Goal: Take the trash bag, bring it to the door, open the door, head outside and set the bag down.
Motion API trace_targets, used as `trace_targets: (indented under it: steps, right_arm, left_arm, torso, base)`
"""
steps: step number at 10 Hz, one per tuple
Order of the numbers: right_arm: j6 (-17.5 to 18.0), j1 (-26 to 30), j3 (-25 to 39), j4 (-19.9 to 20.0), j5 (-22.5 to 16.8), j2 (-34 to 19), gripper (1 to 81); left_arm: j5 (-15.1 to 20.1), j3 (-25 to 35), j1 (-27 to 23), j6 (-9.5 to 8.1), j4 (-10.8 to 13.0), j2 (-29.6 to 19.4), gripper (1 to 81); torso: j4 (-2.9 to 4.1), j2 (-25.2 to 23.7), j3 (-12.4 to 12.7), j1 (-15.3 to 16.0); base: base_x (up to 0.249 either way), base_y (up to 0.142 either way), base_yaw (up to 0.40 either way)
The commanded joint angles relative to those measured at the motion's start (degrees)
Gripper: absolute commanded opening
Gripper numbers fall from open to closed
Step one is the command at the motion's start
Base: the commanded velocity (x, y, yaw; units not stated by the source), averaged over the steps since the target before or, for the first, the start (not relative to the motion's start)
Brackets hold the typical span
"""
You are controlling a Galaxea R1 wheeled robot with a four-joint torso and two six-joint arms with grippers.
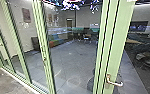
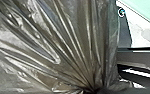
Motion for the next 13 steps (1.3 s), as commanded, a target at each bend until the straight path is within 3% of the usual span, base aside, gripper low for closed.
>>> trace_targets:
  steps: [1, 4, 6, 9, 13]
  right_arm:
    - [0.4, 16.9, 5.2, 8.1, -12.1, -8.3, 81.1]
    - [1.7, 31.1, 5.2, 12.4, -23.9, -8.3, 81.1]
    - [6.6, 38.9, 5.1, 12.1, -29.7, -8.1, 81.1]
    - [11.9, 46.3, 4.9, 11.8, -34.2, -7.6, 81.1]
    - [21.1, 57.3, 1.1, 11.4, -42.4, -3.1, 81.1]
  left_arm:
    - [4.7, 0.4, -2.2, -0.02, -0.6, 0.5, 1.0]
    - [4.6, 0.3, -2.0, -0.02, -0.6, 0.6, 1.0]
    - [4.6, 0.2, -2.0, -0.02, -0.6, 0.7, 1.0]
    - [4.4, 0.2, -2.0, -0.02, -0.6, 1.0, 1.0]
    - [4.4, -0.1, -2.0, -0.11, -0.7, 1.0, 1.0]
  torso:
    - [0.00, 0.0, 0.0, 0.0]
    - [0.00, 0.0, 0.0, 0.0]
    - [0.00, 0.0, 0.0, 0.0]
    - [0.00, 0.0, 0.0, 0.0]
    - [0.00, 0.0, 0.0, 0.0]
  base:
    - [0.000, 0.000, 0.000]
    - [0.000, 0.000, 0.000]
    - [0.000, 0.000, 0.000]
    - [0.000, 0.000, 0.000]
    - [0.000, 0.000, 0.000]
